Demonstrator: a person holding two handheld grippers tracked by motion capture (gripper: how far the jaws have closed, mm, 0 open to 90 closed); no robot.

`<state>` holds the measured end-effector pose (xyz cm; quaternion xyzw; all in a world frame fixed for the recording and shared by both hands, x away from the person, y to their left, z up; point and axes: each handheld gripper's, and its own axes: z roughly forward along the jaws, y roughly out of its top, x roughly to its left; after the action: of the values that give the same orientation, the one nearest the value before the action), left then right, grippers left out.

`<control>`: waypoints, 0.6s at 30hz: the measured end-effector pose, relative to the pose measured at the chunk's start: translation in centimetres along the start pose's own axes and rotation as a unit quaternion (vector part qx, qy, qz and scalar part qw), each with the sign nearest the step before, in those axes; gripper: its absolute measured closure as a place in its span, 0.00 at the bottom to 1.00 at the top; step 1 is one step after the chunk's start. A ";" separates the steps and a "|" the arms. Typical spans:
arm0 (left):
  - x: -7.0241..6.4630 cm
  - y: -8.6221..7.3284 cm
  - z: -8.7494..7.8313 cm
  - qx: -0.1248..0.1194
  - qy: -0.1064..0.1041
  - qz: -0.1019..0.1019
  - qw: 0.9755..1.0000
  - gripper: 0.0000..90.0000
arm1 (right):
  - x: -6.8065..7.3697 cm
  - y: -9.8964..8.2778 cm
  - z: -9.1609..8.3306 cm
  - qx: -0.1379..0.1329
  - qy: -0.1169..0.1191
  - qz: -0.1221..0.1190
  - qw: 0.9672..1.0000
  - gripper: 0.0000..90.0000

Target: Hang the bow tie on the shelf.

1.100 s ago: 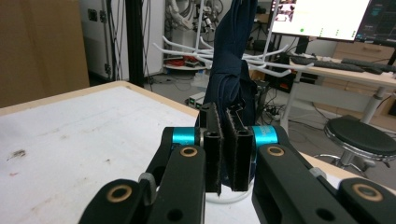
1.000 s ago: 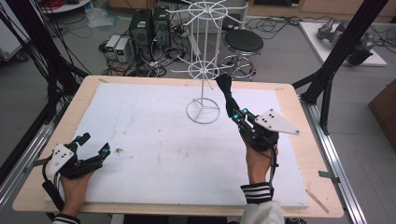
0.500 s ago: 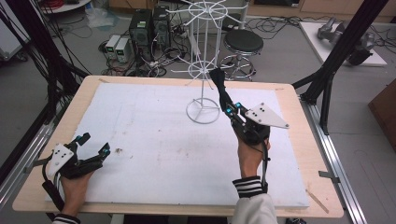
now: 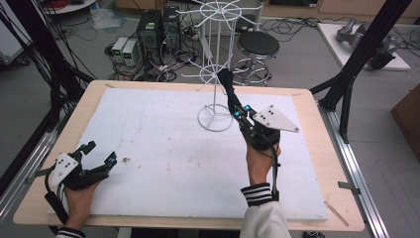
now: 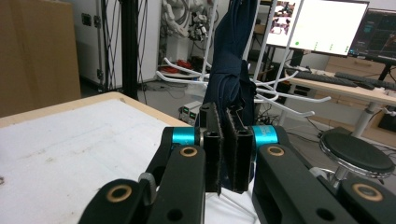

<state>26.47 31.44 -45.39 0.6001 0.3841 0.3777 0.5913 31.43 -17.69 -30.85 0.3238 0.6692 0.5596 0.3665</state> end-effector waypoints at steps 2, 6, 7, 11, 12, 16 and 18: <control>0.0 0.0 0.0 0.000 0.000 0.001 1.000 0.18 | 0.1 0.0 0.2 -0.001 -0.001 -0.003 1.000 0.96; 0.0 0.0 0.0 0.000 0.000 -0.001 1.000 0.18 | 0.3 0.1 0.5 0.001 -0.002 -0.005 1.000 0.96; 0.0 0.0 0.0 0.000 0.000 0.000 1.000 0.18 | 0.5 0.2 0.7 0.002 -0.006 -0.008 1.000 0.96; 0.0 0.0 0.0 0.000 0.000 0.000 1.000 0.18 | 0.6 0.2 1.0 0.002 -0.007 -0.012 1.000 0.96; 0.0 0.0 0.0 0.001 0.000 0.000 1.000 0.18 | 0.6 0.2 1.0 0.002 -0.007 -0.012 1.000 0.96; 0.0 0.0 0.0 0.001 0.000 0.000 1.000 0.18 | 0.7 0.1 1.4 0.006 -0.007 -0.014 1.000 0.96; 0.0 0.0 0.0 0.001 0.001 -0.001 1.000 0.18 | 0.8 0.1 1.5 0.007 -0.011 -0.013 1.000 0.96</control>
<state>26.46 31.45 -45.38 0.6002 0.3852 0.3772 0.5908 32.29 -16.25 -31.01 0.3239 0.6734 0.5466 0.3781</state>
